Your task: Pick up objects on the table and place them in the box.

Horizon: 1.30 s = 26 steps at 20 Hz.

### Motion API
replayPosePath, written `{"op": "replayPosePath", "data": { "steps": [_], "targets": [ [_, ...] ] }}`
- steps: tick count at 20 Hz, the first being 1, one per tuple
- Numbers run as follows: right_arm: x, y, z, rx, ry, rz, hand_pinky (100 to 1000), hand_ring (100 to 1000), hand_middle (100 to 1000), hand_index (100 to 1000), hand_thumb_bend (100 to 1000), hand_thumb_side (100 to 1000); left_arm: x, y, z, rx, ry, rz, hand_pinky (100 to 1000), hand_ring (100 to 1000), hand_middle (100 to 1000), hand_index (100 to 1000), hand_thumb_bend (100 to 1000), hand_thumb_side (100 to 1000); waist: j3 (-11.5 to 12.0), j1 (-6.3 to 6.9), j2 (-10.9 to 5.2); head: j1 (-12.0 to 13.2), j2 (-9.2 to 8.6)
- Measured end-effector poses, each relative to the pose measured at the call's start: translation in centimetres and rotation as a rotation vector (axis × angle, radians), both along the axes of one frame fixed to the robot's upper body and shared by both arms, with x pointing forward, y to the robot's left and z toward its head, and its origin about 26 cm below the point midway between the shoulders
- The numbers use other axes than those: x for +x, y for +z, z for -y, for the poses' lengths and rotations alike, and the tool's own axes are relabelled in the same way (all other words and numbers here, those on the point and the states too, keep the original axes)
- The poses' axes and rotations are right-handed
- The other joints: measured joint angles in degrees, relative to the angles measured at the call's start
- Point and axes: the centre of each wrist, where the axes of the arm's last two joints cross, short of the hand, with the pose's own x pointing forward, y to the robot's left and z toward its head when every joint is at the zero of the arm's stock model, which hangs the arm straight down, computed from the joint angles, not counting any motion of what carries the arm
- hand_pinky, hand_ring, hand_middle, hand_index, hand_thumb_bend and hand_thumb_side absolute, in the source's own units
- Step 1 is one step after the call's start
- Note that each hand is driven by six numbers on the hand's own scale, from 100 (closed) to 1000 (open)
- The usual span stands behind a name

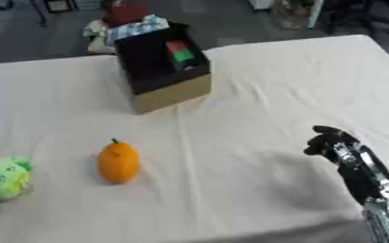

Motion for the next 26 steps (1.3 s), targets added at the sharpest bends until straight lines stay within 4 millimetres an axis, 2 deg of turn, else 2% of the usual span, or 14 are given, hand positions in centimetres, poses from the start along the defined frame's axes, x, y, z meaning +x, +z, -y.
{"op": "replayPosePath", "data": {
  "steps": [6, 14, 18, 20, 23, 24, 26],
  "targets": [
    [0.01, -0.04, 0.00, 0.000, 0.002, -0.003, 694, 602, 584, 800, 100, 731, 0.18, -0.76, -0.27, -0.002, 0.011, -0.020, 799, 734, 799, 881, 491, 547, -0.26, 0.00, 0.00, 2.40, 0.50],
    [0.02, -0.04, 0.00, -0.001, 0.002, -0.003, 694, 602, 584, 800, 100, 731, 0.29, -0.80, -0.35, -0.002, 0.008, -0.014, 790, 717, 769, 859, 471, 518, -0.45, 0.00, 0.00, 2.79, 0.50],
    [0.02, -0.03, -0.01, -0.001, 0.003, -0.003, 694, 602, 584, 800, 100, 730, 0.35, -0.82, -0.27, -0.004, 0.005, -0.001, 771, 678, 704, 800, 395, 411, -0.66, 0.00, 0.00, 2.58, 0.50],
    [0.03, -0.03, -0.01, -0.001, 0.003, -0.003, 694, 602, 584, 800, 100, 730, 0.40, -1.00, -0.06, -0.011, 0.002, 0.011, 750, 622, 628, 749, 290, 295, -0.70, 0.00, 0.00, 2.33, 0.50],
    [0.03, -0.03, -0.01, -0.001, 0.003, -0.003, 694, 601, 584, 800, 100, 730, 0.44, -1.19, 0.17, -0.017, 0.004, 0.037, 725, 571, 563, 696, 151, 177, -0.71, 0.00, 0.00, 2.23, 0.48],
    [0.03, -0.03, -0.01, -0.001, 0.003, -0.003, 694, 601, 584, 800, 100, 730, 0.46, -1.22, 0.27, -0.020, 0.005, 0.050, 721, 561, 550, 684, 114, 150, -0.71, 0.00, 0.00, 2.21, 0.48],
    [0.03, -0.03, -0.01, -0.001, 0.003, -0.003, 694, 601, 584, 800, 100, 730, 0.51, -1.06, 0.42, -0.023, 0.007, 0.079, 713, 543, 526, 661, 100, 164, -0.71, 0.00, 0.00, 2.08, 0.46]
  ]
}}
